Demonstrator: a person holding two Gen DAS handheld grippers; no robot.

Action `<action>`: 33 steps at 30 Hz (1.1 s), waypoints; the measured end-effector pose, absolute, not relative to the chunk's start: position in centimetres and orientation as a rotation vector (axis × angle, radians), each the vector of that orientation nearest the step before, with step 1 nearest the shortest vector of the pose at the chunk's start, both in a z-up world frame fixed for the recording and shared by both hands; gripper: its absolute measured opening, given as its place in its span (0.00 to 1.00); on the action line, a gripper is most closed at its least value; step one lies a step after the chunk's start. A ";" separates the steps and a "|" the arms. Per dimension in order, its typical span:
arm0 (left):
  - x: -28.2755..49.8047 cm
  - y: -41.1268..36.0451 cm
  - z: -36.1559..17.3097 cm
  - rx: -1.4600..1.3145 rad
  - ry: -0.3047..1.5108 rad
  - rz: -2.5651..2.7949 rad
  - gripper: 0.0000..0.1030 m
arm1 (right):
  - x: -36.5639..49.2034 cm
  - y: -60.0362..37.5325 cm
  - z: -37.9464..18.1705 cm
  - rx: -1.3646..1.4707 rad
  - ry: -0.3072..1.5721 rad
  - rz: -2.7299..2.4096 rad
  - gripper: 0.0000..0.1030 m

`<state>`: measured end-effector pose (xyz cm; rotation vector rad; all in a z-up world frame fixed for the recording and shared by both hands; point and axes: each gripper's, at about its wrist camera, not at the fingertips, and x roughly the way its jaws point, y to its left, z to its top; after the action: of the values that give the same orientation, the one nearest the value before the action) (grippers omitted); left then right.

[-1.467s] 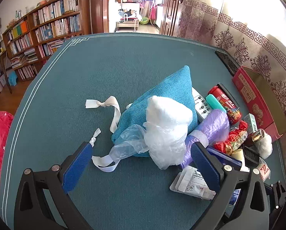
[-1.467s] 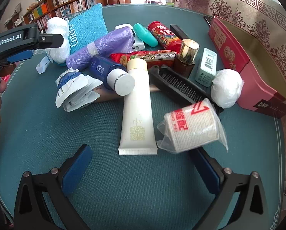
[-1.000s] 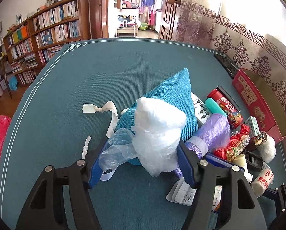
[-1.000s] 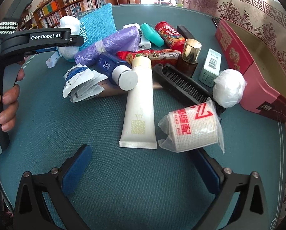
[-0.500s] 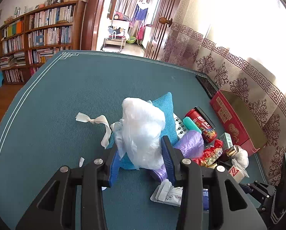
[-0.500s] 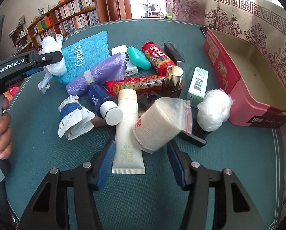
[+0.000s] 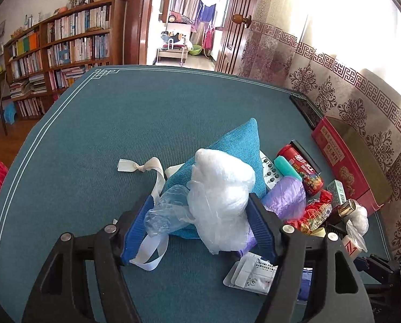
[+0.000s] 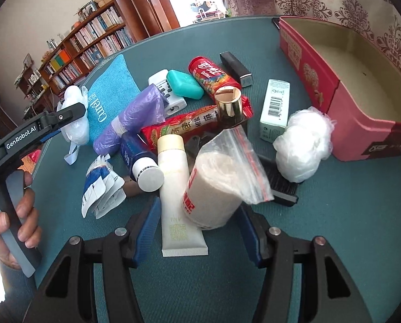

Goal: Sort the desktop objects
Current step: 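Grasp the white plastic bag bundle with left gripper while right gripper grasps the clear zip bag with white roll, then carry both items into the pink tin box and open both grippers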

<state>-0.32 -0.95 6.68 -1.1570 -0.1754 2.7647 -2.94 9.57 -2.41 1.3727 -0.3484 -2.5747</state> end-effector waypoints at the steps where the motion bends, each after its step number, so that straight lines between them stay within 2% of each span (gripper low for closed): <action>1: -0.5 -0.7 6.5 -1.161 -0.180 2.756 0.71 | -2.1 9.9 -1.8 1.362 -0.374 -2.577 0.60; 2: -0.7 -0.5 6.3 -1.169 -0.175 2.750 0.71 | -1.4 10.2 -1.4 1.352 -0.401 -2.578 0.60; 4: -0.7 0.0 5.9 -1.177 -0.114 2.775 0.56 | -1.0 10.7 -2.0 1.343 -0.453 -2.573 0.60; 7: -0.4 0.2 6.0 -1.152 -0.086 2.778 0.47 | 1.2 11.7 -3.2 1.328 -0.505 -2.565 0.56; 9: 0.0 -0.1 6.5 -1.123 -0.117 2.764 0.44 | 0.9 14.1 -2.2 1.323 -0.511 -2.588 0.47; 12: 0.6 -0.5 7.3 -1.084 -0.166 2.742 0.38 | 2.3 14.5 -1.3 1.312 -0.523 -2.607 0.40; 22: 2.7 -1.0 10.2 -0.990 -0.282 2.693 0.35 | 3.6 17.4 1.3 1.191 -0.584 -2.645 0.40; 33: 3.3 0.5 13.1 -0.914 -0.278 2.679 0.35 | 5.4 22.0 3.2 1.139 -0.628 -2.681 0.40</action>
<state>3.25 0.47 13.15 -0.9138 -0.2781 2.6791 5.38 21.98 3.22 1.1391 -0.6280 -2.6811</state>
